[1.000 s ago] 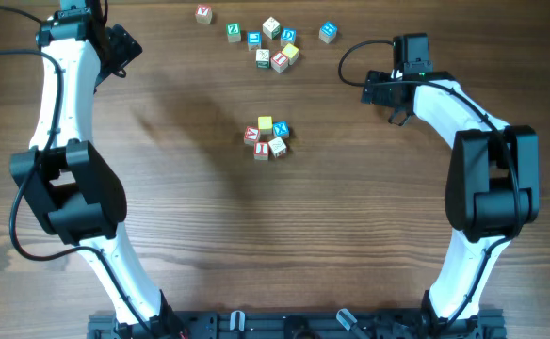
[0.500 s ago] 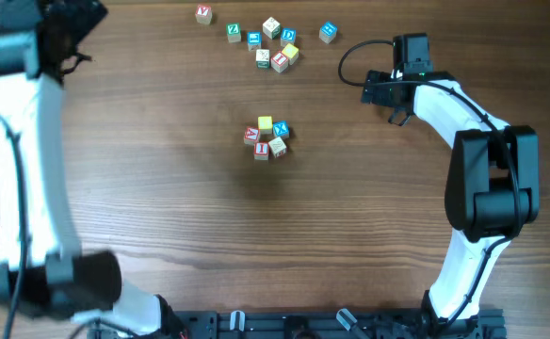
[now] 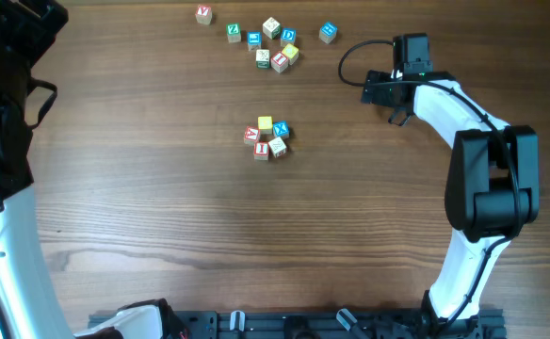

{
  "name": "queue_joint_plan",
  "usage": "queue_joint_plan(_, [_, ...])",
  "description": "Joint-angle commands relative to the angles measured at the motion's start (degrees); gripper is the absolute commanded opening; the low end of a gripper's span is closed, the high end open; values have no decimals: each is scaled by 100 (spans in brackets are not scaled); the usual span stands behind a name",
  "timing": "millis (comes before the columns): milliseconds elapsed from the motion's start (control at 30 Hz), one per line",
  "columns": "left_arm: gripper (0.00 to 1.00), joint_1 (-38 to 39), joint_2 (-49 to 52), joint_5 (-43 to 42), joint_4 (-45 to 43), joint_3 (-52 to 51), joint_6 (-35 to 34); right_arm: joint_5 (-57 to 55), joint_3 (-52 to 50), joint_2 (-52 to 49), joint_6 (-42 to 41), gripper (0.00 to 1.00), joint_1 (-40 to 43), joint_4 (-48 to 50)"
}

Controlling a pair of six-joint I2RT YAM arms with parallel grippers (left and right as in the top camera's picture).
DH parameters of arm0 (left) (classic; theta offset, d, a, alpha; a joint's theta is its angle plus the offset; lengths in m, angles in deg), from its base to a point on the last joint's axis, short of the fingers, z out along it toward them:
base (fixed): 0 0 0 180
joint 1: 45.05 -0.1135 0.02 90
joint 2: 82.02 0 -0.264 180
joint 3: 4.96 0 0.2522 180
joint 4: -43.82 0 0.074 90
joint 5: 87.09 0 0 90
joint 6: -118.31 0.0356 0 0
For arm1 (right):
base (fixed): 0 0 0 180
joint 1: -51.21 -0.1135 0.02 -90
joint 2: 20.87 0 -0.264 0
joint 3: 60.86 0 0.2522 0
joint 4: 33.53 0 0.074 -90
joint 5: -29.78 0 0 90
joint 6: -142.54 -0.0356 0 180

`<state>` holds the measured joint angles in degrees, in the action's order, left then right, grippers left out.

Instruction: Form a circle

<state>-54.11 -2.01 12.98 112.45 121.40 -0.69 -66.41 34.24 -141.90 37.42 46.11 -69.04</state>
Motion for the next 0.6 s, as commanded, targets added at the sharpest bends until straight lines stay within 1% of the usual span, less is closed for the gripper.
queue_joint_plan(0, [100,-4,-186,68,90,55,28,72,-37,133,-48,100,-9,20])
queue_joint_plan(67, [100,-4,-203,70,378,15,31,72,-37,133,-48,100,-9,20])
queue_joint_plan(100, [100,-4,-201,39,509,-57,31,72,-37,133,-48,98,-9,20])
queue_joint_plan(133, [100,22,-201,33,568,-173,33,72,-37,133,-48,100,-9,20])
queue_joint_plan(167, [100,55,-201,35,553,-306,59,72,-37,133,-50,100,-9,20])
queue_joint_plan(233, [100,136,-203,31,389,-686,363,72,-37,133,-48,100,-9,20])
queue_joint_plan(333, [100,284,-286,-118,-319,-1440,844,72,-37,133,-50,100,-9,20])
queue_joint_plan(367, [100,323,-358,-356,-682,-1766,1141,72,-37,133,-46,100,-9,20])
queue_joint_plan(467, [100,332,-531,-909,-1368,-2391,1609,72,-37,133,-50,100,-9,20])
queue_joint_plan(567, [100,332,-826,-1497,-2253,-3346,2282,72,-37,133,-50,100,-9,20])
